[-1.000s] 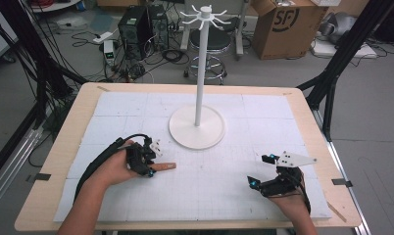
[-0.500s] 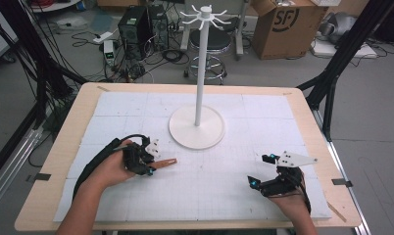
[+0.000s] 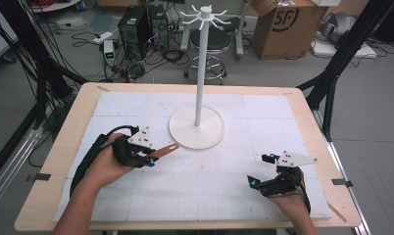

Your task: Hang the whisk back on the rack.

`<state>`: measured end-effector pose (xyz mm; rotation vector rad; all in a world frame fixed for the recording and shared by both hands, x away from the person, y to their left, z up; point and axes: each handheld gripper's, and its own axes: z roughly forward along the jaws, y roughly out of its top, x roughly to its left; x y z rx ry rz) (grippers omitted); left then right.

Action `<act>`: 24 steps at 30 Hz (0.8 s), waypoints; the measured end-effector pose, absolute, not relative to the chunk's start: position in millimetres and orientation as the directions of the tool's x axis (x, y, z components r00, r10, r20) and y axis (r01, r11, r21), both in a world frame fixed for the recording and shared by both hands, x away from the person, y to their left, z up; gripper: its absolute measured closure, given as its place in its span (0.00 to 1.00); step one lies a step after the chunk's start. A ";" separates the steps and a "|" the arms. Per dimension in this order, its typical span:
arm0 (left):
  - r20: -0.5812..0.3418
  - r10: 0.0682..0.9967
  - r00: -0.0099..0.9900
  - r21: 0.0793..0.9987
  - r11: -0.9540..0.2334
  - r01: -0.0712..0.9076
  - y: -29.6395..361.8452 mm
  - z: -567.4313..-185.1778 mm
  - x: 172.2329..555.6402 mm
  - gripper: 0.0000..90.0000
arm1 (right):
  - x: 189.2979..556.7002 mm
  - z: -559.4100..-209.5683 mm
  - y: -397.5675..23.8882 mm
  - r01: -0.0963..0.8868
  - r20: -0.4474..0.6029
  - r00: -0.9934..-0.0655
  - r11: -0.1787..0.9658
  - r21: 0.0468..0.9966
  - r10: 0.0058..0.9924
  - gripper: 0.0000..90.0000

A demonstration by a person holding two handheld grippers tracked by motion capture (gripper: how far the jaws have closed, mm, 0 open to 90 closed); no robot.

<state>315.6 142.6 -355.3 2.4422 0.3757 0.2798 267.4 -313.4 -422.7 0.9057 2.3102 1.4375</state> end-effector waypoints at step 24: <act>-0.036 0.347 0.937 0.847 -0.487 0.212 113.0 -301.6 328.0 0.79 | 265.6 -420.5 -314.6 0.363 0.101 -0.768 0.299 0.882 0.632 0.00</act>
